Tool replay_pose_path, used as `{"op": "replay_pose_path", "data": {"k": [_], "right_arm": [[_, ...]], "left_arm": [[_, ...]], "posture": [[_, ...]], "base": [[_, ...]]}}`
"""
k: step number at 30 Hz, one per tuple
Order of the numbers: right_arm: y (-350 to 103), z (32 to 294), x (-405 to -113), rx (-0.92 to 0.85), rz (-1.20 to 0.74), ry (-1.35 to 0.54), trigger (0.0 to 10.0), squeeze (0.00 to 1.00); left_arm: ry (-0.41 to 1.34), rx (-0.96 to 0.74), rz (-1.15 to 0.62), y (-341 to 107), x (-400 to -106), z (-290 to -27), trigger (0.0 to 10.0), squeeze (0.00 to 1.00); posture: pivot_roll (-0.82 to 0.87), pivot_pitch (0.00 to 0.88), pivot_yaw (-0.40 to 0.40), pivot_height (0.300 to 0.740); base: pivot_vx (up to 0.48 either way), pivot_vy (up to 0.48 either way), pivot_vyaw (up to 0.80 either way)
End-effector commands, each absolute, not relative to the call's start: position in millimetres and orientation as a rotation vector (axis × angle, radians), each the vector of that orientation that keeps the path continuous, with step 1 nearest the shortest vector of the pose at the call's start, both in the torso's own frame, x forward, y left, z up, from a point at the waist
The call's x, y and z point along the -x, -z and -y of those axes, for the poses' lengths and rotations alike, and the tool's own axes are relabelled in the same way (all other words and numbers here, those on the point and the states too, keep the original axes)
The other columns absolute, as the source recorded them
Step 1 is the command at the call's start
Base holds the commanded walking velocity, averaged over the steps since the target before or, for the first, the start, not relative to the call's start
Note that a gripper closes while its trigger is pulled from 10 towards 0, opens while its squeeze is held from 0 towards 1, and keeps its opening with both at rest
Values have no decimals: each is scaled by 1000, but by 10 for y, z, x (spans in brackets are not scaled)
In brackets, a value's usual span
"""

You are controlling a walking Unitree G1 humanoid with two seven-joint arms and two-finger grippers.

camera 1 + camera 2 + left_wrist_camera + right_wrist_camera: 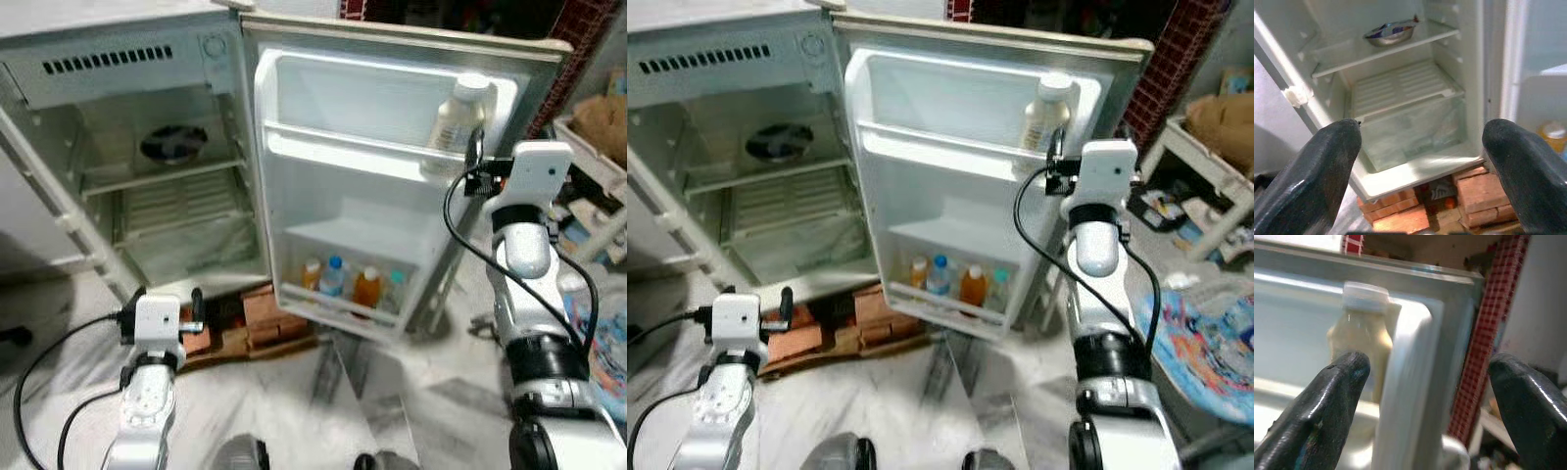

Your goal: Restocking fridge

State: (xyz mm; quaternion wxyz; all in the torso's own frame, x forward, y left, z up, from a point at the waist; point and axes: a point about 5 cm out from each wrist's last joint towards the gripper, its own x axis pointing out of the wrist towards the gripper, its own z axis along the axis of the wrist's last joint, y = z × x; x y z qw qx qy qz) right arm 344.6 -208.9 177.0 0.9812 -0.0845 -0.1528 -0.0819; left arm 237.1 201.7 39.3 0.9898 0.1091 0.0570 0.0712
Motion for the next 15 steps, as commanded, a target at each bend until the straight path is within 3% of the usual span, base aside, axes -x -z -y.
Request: {"op": "replay_pose_path", "data": {"k": [1, 6, 9, 15], "right_arm": [[-1616, 2091, -3433, 158, 231, 167, 10000, 0], [-1389, 2025, -3393, 109, 135, 142, 10000, 0], [-1245, 1843, -3336, 85, 85, 31, 10000, 0], [-1104, 1733, -3271, 182, 43, 12, 10000, 0]], "left_arm": [[-145, -222, -127, -377, -2357, -2017, 10000, 0], [-144, -223, -125, -382, -2352, -2017, 10000, 0], [-141, -224, -126, -377, -2344, -2017, 10000, 0], [-120, -215, -115, -376, -2338, -2007, 10000, 0]], "posture": [[10, 0, 14, 740], [12, 0, 16, 740], [11, 0, 16, 740], [10, 0, 17, 740]], "base": [[-334, 0, 0], [-314, 0, 0], [0, 0, 0], [0, 0, 0]]}}
